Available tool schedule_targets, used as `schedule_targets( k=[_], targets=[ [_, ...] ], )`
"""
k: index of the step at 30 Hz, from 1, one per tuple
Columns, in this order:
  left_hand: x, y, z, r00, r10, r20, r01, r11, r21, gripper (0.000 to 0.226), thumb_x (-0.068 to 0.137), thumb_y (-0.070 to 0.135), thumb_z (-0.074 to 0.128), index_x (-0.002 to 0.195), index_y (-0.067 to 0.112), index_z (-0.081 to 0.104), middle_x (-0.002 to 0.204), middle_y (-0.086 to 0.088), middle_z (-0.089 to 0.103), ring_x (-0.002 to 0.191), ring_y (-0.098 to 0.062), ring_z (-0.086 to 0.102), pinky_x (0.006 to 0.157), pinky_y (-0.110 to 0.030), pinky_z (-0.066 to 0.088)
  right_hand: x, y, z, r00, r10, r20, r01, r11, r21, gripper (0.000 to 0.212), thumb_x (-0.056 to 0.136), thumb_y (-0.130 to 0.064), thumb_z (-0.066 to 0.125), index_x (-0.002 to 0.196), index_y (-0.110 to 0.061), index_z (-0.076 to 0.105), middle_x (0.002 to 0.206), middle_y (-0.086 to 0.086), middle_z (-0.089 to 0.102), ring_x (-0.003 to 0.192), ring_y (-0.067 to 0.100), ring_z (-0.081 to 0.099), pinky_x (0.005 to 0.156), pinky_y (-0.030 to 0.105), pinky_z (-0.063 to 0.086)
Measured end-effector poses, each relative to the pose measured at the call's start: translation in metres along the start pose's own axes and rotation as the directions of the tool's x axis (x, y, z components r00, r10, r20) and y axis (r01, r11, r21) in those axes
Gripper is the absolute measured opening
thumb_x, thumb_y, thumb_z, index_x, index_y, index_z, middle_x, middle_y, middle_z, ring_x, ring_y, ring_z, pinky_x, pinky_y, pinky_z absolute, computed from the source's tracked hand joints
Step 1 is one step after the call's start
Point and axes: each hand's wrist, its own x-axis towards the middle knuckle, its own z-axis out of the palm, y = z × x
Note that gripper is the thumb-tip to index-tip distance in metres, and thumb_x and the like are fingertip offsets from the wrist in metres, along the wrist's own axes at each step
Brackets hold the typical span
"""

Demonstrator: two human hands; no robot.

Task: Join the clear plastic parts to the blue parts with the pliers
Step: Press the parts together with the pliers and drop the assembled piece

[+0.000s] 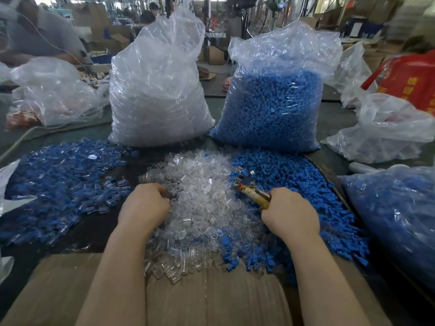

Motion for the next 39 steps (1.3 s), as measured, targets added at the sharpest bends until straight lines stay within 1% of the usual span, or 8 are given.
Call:
schedule_targets(
  k=[8, 12, 15, 18, 22, 29, 34, 39],
  targets=[
    [-0.001, -0.002, 0.005, 0.996, 0.072, -0.049, -0.075, 0.996, -0.057, 0.025, 0.094, 0.018, 0.061, 0.115, 0.029, 0.068, 0.111, 0.002, 0.07, 0.096, -0.017, 0.063, 0.086, -0.035, 0.053, 0.0, -0.001, 0.005, 1.0, 0.015, -0.02, -0.015, 1.0, 0.003, 0.021, 0.088, -0.025, 0.061, 0.074, -0.021, 0.046, 0.071, 0.0, 0.054, 0.057, 0.017, 0.05, 0.045, 0.025, 0.029],
    [0.001, -0.002, 0.007, 0.995, 0.076, -0.063, -0.08, 0.994, -0.073, 0.021, 0.094, 0.017, 0.061, 0.095, 0.037, 0.067, 0.101, 0.006, 0.069, 0.081, -0.008, 0.06, 0.074, -0.03, 0.051, 0.001, -0.002, 0.005, 1.0, 0.014, -0.027, -0.014, 1.0, 0.005, 0.023, 0.087, -0.023, 0.062, 0.072, -0.021, 0.045, 0.069, 0.0, 0.053, 0.055, 0.016, 0.049, 0.044, 0.025, 0.029],
    [0.002, -0.004, 0.007, 0.995, 0.082, -0.064, -0.088, 0.993, -0.084, 0.021, 0.094, 0.018, 0.062, 0.106, 0.032, 0.07, 0.103, 0.006, 0.069, 0.082, -0.01, 0.061, 0.076, -0.031, 0.052, 0.001, -0.002, 0.005, 0.999, 0.014, -0.035, -0.013, 1.0, 0.017, 0.021, 0.087, -0.023, 0.062, 0.073, -0.021, 0.046, 0.07, -0.001, 0.053, 0.055, 0.015, 0.048, 0.044, 0.025, 0.029],
    [0.003, -0.006, 0.008, 0.996, 0.081, -0.042, -0.085, 0.991, -0.103, 0.02, 0.094, 0.018, 0.063, 0.102, 0.033, 0.072, 0.09, 0.012, 0.066, 0.076, -0.006, 0.06, 0.065, -0.027, 0.05, 0.0, -0.002, 0.006, 0.999, 0.009, -0.032, -0.008, 1.0, 0.03, 0.022, 0.086, -0.028, 0.062, 0.073, -0.022, 0.046, 0.07, -0.001, 0.054, 0.056, 0.016, 0.049, 0.044, 0.025, 0.03],
    [0.001, -0.005, 0.008, 0.994, 0.101, -0.03, -0.104, 0.987, -0.124, 0.017, 0.093, 0.018, 0.063, 0.086, 0.034, 0.065, 0.086, 0.01, 0.065, 0.074, -0.009, 0.062, 0.061, -0.028, 0.051, 0.001, -0.002, 0.007, 0.998, 0.006, -0.069, -0.001, 0.997, 0.073, 0.017, 0.084, -0.034, 0.061, 0.085, -0.022, 0.048, 0.074, -0.002, 0.051, 0.058, 0.015, 0.046, 0.047, 0.026, 0.031],
    [-0.006, 0.009, 0.004, 0.981, 0.104, -0.163, -0.148, 0.947, -0.286, 0.003, 0.092, 0.027, 0.059, 0.09, 0.024, 0.059, 0.083, 0.004, 0.065, 0.075, -0.014, 0.061, 0.061, -0.032, 0.047, 0.004, 0.0, 0.006, 0.99, 0.03, -0.14, 0.008, 0.964, 0.264, 0.02, 0.084, -0.031, 0.063, 0.085, -0.022, 0.045, 0.072, 0.0, 0.053, 0.06, 0.017, 0.05, 0.045, 0.027, 0.029],
    [-0.017, 0.033, -0.001, 0.981, 0.078, -0.178, -0.176, 0.747, -0.641, 0.006, 0.092, 0.024, 0.064, 0.087, 0.025, 0.068, 0.073, 0.0, 0.072, 0.076, -0.019, 0.07, 0.07, -0.037, 0.057, 0.009, -0.001, 0.004, 0.991, 0.009, -0.131, 0.049, 0.899, 0.435, 0.013, 0.089, -0.034, 0.062, 0.083, -0.025, 0.054, 0.074, -0.004, 0.059, 0.066, 0.016, 0.055, 0.055, 0.032, 0.043],
    [-0.026, 0.057, 0.007, 0.993, 0.11, -0.048, -0.1, 0.53, -0.842, 0.012, 0.091, 0.021, 0.067, 0.092, 0.012, 0.075, 0.068, 0.004, 0.073, 0.064, -0.007, 0.067, 0.058, -0.014, 0.051, 0.007, -0.005, 0.002, 0.982, 0.043, -0.182, 0.1, 0.703, 0.704, 0.009, 0.088, -0.033, 0.068, 0.088, -0.024, 0.067, 0.076, -0.004, 0.067, 0.069, 0.02, 0.061, 0.067, 0.046, 0.056]
  ],
)
